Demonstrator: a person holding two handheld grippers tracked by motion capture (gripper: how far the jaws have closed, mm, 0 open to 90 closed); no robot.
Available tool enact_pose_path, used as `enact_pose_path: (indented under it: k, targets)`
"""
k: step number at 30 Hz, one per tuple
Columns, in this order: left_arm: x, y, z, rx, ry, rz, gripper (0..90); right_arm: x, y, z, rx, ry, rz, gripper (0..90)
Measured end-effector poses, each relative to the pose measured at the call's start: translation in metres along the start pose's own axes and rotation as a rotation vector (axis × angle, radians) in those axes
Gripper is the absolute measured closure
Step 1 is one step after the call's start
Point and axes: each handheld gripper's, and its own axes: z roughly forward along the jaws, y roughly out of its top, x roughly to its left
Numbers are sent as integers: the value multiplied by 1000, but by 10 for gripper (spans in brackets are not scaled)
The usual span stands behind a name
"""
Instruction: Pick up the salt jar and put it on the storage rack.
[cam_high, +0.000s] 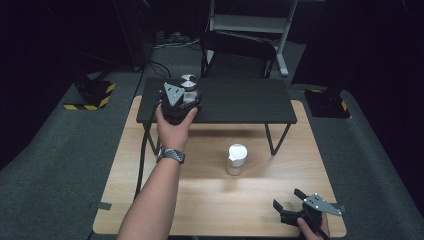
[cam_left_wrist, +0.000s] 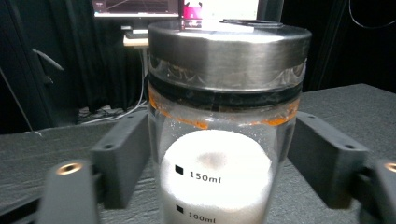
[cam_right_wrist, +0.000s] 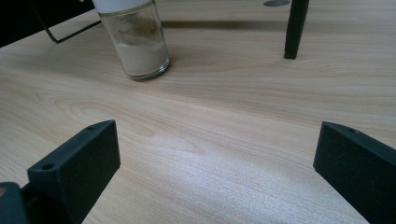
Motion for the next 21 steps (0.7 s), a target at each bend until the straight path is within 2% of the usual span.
enact_pose_path:
  k: [3, 5, 10, 14, 21]
  targets:
    - [-1, 0, 0, -1, 2, -5, 147, 0, 0, 0, -2, 0, 0, 5]
    - [-5, -1, 0, -10, 22, -9, 83, 0, 0, 0, -1, 1, 0, 4]
    - [-2, -2, -1, -19, 8, -28, 8, 0, 0, 0, -1, 1, 1, 4]
    - [-2, 0, -2, -15, 6, -29, 6, 0, 0, 0, 1, 0, 0, 4]
    - [2, 1, -9, -13, -19, -21, 7, 0, 0, 0, 0, 0, -3, 4]
